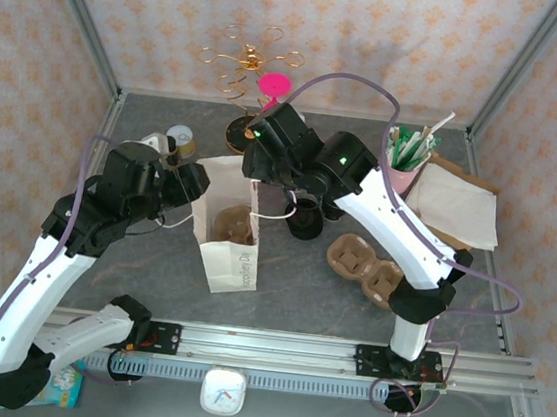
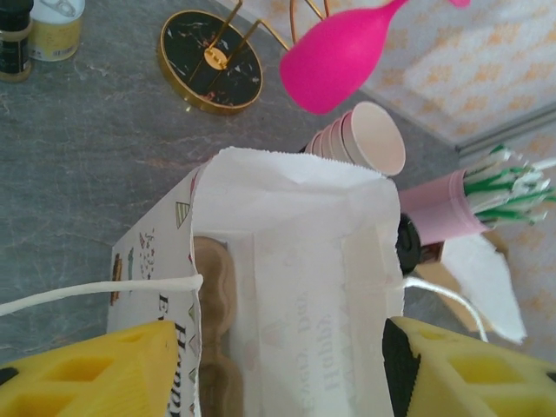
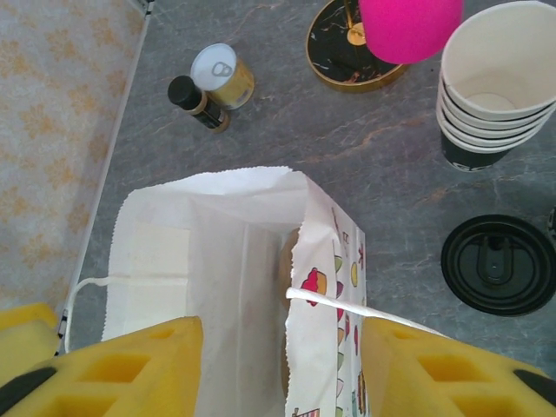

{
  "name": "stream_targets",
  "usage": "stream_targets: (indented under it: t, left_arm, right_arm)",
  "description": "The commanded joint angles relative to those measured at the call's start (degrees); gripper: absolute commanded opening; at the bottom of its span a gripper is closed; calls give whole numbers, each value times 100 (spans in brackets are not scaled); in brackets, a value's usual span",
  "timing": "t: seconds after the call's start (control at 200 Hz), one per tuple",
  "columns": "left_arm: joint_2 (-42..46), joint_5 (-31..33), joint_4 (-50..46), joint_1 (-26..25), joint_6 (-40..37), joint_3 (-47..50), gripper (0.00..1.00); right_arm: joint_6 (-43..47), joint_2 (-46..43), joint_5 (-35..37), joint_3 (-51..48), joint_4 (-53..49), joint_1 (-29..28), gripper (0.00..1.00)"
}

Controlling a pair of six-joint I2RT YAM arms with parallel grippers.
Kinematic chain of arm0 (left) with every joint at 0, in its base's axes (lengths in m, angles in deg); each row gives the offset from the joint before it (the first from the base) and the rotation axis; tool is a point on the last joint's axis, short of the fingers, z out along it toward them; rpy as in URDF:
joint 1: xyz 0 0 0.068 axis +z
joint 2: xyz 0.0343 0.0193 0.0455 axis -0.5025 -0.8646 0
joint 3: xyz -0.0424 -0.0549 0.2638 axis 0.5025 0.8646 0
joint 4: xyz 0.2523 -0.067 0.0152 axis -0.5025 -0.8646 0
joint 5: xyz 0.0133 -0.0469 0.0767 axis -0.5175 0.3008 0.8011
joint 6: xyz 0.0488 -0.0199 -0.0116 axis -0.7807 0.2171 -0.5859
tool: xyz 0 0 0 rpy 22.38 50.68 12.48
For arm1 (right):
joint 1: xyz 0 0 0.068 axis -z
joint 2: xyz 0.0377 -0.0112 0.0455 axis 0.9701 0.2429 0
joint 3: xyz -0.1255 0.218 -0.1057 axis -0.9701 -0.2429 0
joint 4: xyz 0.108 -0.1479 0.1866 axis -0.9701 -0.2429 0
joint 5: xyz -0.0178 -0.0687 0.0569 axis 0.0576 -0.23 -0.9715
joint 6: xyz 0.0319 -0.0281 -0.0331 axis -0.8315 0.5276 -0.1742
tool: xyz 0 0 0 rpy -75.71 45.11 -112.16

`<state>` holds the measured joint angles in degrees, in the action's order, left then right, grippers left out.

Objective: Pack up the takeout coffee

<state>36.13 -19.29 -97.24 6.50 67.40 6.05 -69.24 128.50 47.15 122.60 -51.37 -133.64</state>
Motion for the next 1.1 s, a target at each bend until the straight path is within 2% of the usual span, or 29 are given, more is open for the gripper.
stream_targets:
  t: [0.0,0.075,0.23,0.53,0.756,0.876,1.096]
  left_arm:
    - [-48,-112,-292,-25,-659,-223,67]
    - [-70,-16,-275,-24,-746,-264,68]
    - [-151,-279,-65,-25,-1230,-250,73]
    - [-356,-87,29,-25,-1735,-349,81]
    - [-391,-125,234,-20,-1783,-309,84]
    - [-412,-152,289,-22,-1811,-224,85]
    - [-532,-89,171,-14,-1733,-232,85]
  right_arm:
    - [19,-183,342,-159,-313,100,53]
    - [-13,-278,431,-276,-322,174,54]
    - [-62,-540,582,-594,-327,499,56]
    - [159,-1048,683,-1915,25,1668,68]
    - [184,-819,752,-2743,361,2241,77]
    - [313,-755,452,-3329,781,2488,82]
    - [504,-311,157,-3589,975,2689,86]
